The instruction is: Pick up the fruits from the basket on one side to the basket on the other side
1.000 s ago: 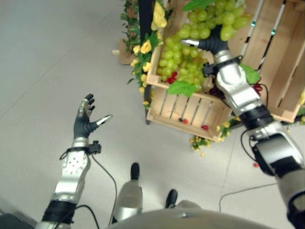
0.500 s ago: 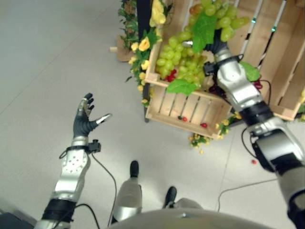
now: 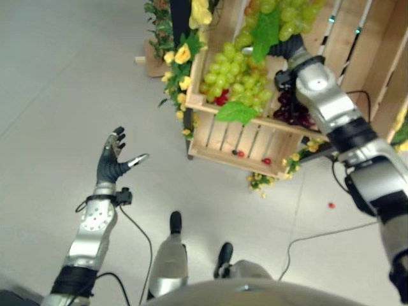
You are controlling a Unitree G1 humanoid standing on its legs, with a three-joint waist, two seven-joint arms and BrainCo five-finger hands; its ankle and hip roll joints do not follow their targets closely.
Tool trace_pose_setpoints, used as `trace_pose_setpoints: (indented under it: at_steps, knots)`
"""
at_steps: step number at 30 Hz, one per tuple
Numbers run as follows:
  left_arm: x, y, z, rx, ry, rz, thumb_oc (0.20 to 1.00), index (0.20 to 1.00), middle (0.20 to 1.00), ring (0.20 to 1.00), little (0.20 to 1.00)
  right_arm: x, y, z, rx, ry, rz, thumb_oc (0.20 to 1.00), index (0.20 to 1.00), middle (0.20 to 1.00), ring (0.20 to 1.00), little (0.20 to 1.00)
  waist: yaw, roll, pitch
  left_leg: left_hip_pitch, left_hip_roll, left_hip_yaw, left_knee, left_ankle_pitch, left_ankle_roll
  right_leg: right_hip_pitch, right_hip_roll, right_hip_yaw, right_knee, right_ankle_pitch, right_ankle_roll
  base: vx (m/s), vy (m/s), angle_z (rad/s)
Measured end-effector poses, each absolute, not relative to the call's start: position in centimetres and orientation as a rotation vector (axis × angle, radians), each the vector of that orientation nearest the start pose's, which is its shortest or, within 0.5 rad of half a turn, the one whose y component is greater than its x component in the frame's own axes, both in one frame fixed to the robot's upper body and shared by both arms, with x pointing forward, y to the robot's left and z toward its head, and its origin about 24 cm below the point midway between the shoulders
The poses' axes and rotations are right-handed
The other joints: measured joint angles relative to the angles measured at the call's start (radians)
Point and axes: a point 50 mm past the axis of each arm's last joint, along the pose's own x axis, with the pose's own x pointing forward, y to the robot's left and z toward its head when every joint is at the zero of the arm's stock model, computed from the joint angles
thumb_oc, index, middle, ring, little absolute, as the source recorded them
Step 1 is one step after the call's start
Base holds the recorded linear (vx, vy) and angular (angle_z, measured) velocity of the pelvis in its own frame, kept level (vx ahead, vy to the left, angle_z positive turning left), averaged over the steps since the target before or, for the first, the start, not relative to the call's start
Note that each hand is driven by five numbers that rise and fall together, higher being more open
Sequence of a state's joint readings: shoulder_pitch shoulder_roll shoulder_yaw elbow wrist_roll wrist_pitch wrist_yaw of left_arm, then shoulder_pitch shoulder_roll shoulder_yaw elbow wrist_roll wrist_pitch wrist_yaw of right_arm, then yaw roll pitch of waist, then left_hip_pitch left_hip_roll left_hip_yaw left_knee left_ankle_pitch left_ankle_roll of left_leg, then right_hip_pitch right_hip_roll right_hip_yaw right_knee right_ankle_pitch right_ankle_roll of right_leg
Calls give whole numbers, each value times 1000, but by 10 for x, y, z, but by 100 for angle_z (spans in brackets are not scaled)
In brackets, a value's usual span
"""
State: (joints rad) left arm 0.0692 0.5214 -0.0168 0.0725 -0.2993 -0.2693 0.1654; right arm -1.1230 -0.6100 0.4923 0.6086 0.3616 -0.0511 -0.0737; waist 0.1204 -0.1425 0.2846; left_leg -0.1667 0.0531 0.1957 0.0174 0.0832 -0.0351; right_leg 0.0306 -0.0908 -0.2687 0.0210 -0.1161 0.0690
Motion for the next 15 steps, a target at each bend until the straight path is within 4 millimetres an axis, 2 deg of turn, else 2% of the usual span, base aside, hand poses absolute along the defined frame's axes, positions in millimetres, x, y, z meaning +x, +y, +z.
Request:
trace_pose_setpoints:
  at_steps: [6, 8, 10, 12, 14, 15]
  knots:
    - [236, 256, 63, 214, -135, 150, 1000, 1000, 1000, 1000, 1000, 402, -173, 267, -653, -382, 79, 1000, 1000, 1000, 1000, 1000, -3, -2, 1, -1, 2, 3, 5, 0, 0, -2, 0, 3, 0, 5, 0, -2, 1, -1]
    - [235, 257, 62, 215, -129, 151, 1000, 1000, 1000, 1000, 1000, 402, -173, 268, -692, -386, 78, 1000, 1000, 1000, 1000, 1000, -1, -2, 0, -1, 4, 8, 7, 0, 0, -4, 1, 10, 0, 8, -1, -2, 7, -8]
    - [235, 257, 61, 216, -126, 150, 1000, 1000, 1000, 1000, 1000, 399, -170, 277, -824, -416, 100, 1000, 1000, 1000, 1000, 1000, -6, -6, 1, -4, 7, 16, 7, 1, 1, -11, 3, 14, 0, 11, -2, -13, 3, -12]
    - [236, 257, 63, 217, -130, 148, 1000, 1000, 1000, 1000, 1000, 387, -174, 292, -999, -472, 107, 1000, 1000, 1000, 1000, 1000, -8, -15, 5, -7, 9, 19, 7, 1, 1, -16, 4, 15, 0, 13, -2, -4, -6, -5]
    - [235, 262, 63, 221, -128, 159, 1000, 1000, 1000, 1000, 1000, 363, -179, 315, -1265, -570, 135, 1000, 1000, 1000, 1000, 1000, -14, -25, 9, -15, 8, 19, 7, 1, 1, -18, 4, 15, -1, 13, -1, 0, 0, 0]
    - [234, 264, 63, 223, -127, 167, 1000, 1000, 1000, 1000, 1000, 358, -180, 320, -1318, -591, 142, 1000, 1000, 1000, 1000, 1000, -12, -25, 9, -17, 9, 18, 7, 1, 1, -20, 4, 14, -1, 14, -1, 0, 0, 0]
